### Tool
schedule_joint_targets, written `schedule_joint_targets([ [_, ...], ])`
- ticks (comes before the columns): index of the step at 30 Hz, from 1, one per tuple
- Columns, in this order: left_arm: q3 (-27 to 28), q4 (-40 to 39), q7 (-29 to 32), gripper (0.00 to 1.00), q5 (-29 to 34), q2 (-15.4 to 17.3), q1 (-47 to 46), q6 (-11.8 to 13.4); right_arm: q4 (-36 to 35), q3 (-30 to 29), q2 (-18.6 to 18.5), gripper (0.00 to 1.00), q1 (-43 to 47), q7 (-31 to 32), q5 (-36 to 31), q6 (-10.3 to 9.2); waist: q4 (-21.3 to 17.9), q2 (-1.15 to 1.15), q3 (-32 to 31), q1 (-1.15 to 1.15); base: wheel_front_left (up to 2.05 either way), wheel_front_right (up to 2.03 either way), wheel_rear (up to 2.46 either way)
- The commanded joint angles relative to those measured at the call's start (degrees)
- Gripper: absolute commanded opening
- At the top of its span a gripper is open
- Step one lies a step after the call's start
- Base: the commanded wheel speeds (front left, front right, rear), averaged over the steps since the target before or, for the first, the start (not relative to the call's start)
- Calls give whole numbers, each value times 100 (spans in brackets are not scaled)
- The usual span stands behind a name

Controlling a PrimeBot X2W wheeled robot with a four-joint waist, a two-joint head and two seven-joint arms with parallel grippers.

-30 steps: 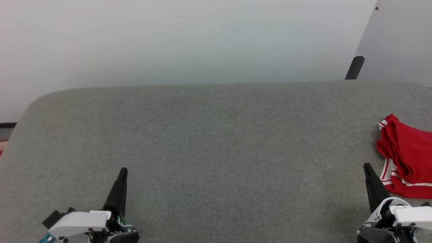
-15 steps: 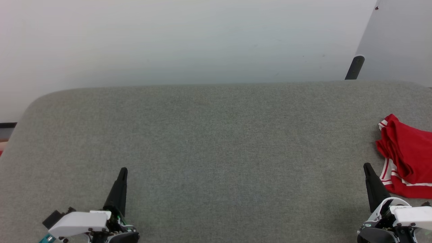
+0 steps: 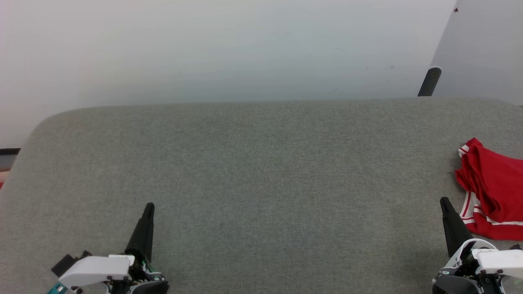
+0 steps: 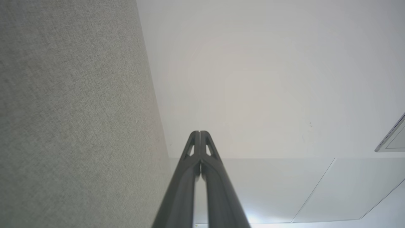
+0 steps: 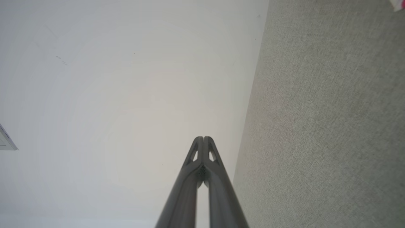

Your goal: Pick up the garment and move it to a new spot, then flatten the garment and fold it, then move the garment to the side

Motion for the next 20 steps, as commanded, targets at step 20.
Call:
schedule_joint_targets([
  [20,1,-9,8,0,-19,-3,-49,-19,-12,1,14,0,-12,7,30,0,0,0,0,0,0,0,0],
])
